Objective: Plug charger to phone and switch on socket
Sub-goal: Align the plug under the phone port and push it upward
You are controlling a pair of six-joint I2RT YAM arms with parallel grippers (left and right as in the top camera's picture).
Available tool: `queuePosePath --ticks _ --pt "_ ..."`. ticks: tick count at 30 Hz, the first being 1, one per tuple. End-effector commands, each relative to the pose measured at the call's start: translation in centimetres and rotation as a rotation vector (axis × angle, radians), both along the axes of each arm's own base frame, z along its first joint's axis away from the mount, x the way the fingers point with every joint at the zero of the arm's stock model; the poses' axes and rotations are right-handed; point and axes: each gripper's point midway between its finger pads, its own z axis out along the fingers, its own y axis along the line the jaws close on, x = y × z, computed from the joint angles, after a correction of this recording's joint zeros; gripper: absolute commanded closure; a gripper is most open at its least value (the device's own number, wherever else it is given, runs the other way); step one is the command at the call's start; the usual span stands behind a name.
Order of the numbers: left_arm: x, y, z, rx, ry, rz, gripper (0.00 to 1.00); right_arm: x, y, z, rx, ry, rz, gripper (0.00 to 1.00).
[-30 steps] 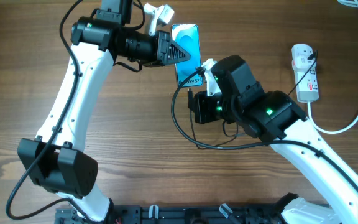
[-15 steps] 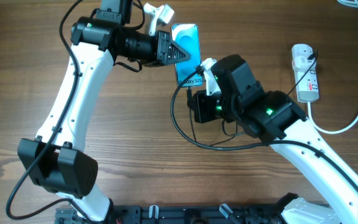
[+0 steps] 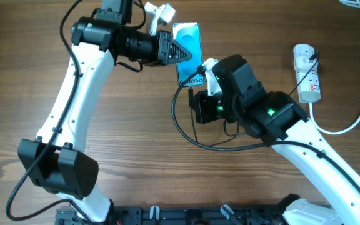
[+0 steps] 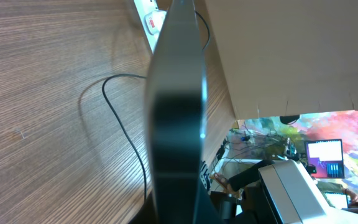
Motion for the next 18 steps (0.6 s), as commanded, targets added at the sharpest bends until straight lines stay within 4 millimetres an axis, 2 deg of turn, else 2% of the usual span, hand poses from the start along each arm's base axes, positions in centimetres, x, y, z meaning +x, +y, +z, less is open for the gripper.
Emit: queuePosePath --ticks 1,18 --pt "-0.12 0.10 1.61 -0.026 -0.062 -0.017 0.96 0.54 0.16 1.20 0.011 -0.038 -0.008 0.96" --pt "0.11 0.04 1.76 -0.030 -0.078 -0.017 0.96 0.95 -0.04 1.33 0.010 -0.046 -0.036 0.96"
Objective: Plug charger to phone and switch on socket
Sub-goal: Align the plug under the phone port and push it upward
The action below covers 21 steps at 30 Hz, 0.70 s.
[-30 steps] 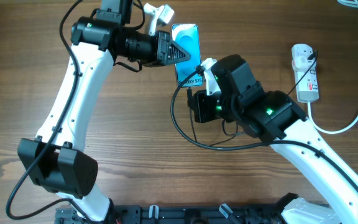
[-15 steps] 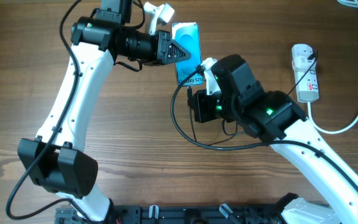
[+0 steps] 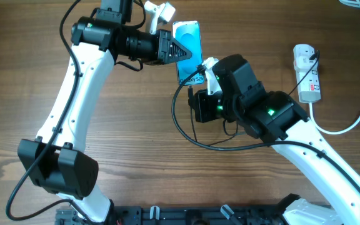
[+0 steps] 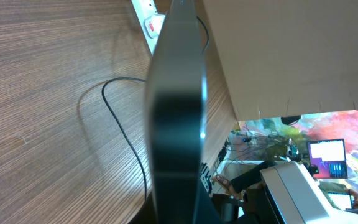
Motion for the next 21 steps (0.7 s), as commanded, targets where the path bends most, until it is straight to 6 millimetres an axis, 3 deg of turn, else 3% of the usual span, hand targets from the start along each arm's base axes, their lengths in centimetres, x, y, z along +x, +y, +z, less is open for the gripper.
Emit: queuePosePath --ticks 1,11,21 --pt "-0.1 0.1 1.6 -0.026 -0.060 -0.016 0.96 0.7 -0.1 1.2 0.005 -0.037 -0.029 0.95" --pt "-0.1 0.1 1.6 -0.026 -0.060 -0.016 0.96 0.9 -0.2 1.2 0.000 -0.042 -0.037 0.95" --pt "-0.1 0.1 1.6 -0.027 -0.060 -0.016 0.96 0.8 -0.1 2.5 0.023 -0.067 -0.030 0.96"
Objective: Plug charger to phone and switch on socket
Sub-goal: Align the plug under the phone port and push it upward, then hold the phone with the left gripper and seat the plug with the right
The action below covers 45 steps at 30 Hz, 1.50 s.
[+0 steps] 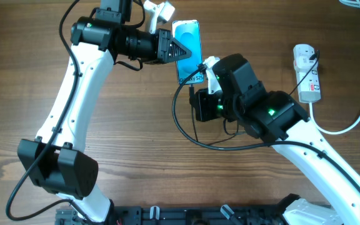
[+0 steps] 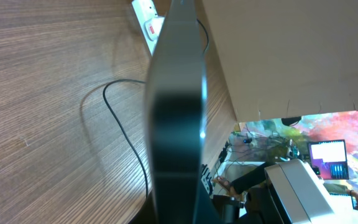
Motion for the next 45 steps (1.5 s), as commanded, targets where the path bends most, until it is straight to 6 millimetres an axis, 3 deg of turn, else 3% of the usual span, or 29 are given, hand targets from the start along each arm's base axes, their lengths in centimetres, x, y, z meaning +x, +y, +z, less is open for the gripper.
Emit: queuePosePath --ticks 1,10,45 --pt "-0.3 0.0 1.6 -0.026 -0.053 -0.019 0.96 0.5 0.1 2.3 0.030 -0.056 -0.014 0.96" --pt "-1.1 -0.5 2.6 -0.094 -0.037 -0.061 0.96 0.4 0.0 2.2 0.026 -0.049 -0.015 0.96" --pt "-1.7 -0.2 2.0 -0.067 -0.034 -0.075 0.96 1.2 -0.3 3.2 0.030 -0.104 -0.023 0.96"
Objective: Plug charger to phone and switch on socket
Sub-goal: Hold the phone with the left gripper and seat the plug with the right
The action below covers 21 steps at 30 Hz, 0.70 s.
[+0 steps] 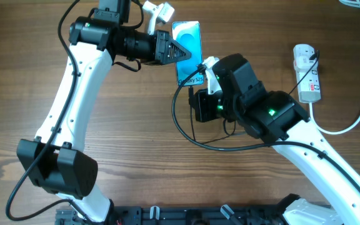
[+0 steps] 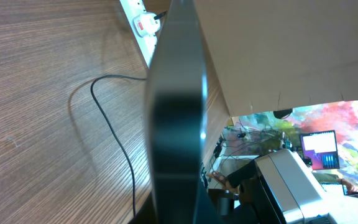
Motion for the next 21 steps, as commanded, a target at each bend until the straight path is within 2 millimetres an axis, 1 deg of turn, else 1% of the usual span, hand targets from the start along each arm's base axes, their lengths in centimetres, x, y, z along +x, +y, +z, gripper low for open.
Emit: queuePosePath --ticks 1,9,17,21 --pt "-0.9 -0.3 1.6 -0.036 -0.031 -0.035 0.96 1.3 -0.4 3.0 0.024 -0.106 -0.029 0.96" --pt "-1.0 -0.3 1.6 -0.035 -0.029 -0.035 0.96 1.5 -0.3 4.3 0.038 -0.130 -0.026 0.96" --pt "-1.2 -0.3 1.5 -0.032 -0.014 -0.036 0.96 1.5 -0.3 4.4 0.040 -0.137 -0.025 0.95" --pt "-1.4 -0.3 1.4 -0.034 0.000 -0.038 0.96 2.0 -0.2 4.8 0.045 -0.161 -0.033 0.96"
